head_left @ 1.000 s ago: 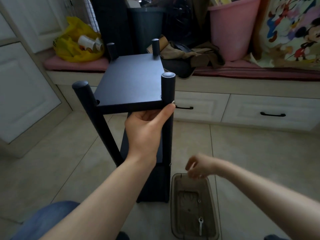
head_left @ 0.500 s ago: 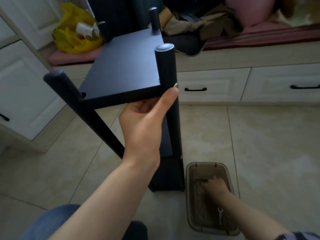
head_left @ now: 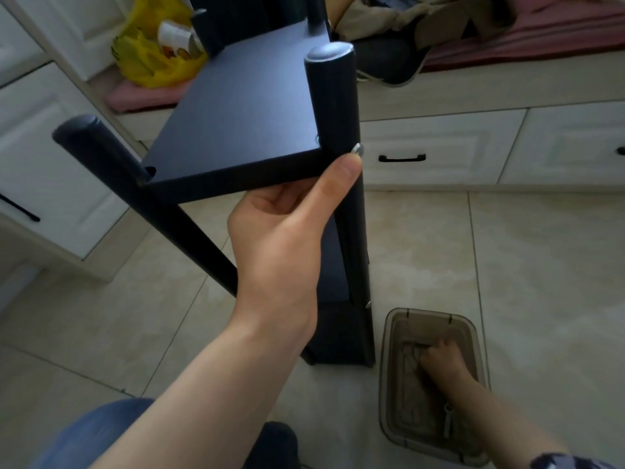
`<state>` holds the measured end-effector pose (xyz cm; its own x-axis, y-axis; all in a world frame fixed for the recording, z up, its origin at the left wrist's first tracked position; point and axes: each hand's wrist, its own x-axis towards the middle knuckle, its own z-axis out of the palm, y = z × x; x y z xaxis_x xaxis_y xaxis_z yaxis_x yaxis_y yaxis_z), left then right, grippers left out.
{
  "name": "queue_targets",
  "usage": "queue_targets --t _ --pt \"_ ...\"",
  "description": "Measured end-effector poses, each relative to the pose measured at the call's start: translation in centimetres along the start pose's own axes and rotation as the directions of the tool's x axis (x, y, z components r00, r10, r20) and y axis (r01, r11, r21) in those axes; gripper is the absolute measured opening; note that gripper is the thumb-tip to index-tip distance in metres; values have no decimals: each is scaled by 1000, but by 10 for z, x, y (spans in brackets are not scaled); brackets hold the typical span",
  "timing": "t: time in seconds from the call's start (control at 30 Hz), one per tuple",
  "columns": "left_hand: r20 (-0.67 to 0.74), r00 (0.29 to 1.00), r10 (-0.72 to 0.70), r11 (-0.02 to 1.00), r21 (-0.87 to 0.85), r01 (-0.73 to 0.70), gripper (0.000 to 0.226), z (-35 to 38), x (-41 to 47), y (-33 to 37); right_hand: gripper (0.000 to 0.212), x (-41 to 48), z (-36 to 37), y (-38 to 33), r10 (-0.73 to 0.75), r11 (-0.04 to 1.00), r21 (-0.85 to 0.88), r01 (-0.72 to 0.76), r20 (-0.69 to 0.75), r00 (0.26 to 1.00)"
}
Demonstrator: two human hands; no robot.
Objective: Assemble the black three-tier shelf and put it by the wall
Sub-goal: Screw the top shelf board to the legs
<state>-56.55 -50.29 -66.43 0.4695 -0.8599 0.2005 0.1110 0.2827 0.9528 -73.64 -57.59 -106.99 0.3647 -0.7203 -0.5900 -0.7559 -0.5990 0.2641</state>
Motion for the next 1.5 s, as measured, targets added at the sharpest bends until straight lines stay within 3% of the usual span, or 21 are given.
queue_targets --t 0.2,0.3,0.6,0.7,0.77,0.83,0.87,0.93,1.0,1.07,1.23,1.4,1.5 --pt "7 1000 3 1000 -7 -3 26 -1 0 -1 32 -1 -3 1 18 996 88 -19 4 1000" --pt "0 1000 2 1000 -13 -2 31 0 -1 -1 34 -8 -11 4 24 972 234 -22 -7 1000" --pt "-39 997 -59 997 -47 57 41 6 -7 6 33 -55 -61 25 151 761 645 -63 -82 985" --pt "-56 996 -75 996 -55 72 34 8 -8 9 7 -74 -90 32 221 656 755 -21 -165 961" --pt "-51 995 -90 994 -63 87 30 8 -8 10 4 -83 -112 38 263 625 780 0 -211 941" --pt "-50 993 -105 992 -70 101 24 9 -7 10 18 -93 -136 44 325 513 856 67 -266 908" --pt "-53 993 -105 992 -70 101 21 9 -7 10 21 -101 -150 46 359 402 907 122 -279 891" --pt "-63 992 -105 992 -75 100 16 9 -8 11 22 -119 -185 51 415 44 972 232 -229 881" --pt "-74 991 -110 991 -79 104 13 10 -8 12 20 -142 -226 57 412 -307 892 332 -190 891" --pt "-78 990 -119 990 -84 112 13 12 -10 15 14 -166 -268 65 395 -464 778 424 -247 885" --pt "-67 992 -108 990 -96 101 12 13 -14 21 18 -224 -354 81 273 -632 611 476 -399 875" --pt "-70 994 -84 995 -59 80 15 14 -10 18 19 -252 -379 86 49 -601 688 407 -476 878" --pt "-32 998 -49 999 -10 49 18 12 -8 19 20 -252 -382 86 17 -583 706 402 -484 875"
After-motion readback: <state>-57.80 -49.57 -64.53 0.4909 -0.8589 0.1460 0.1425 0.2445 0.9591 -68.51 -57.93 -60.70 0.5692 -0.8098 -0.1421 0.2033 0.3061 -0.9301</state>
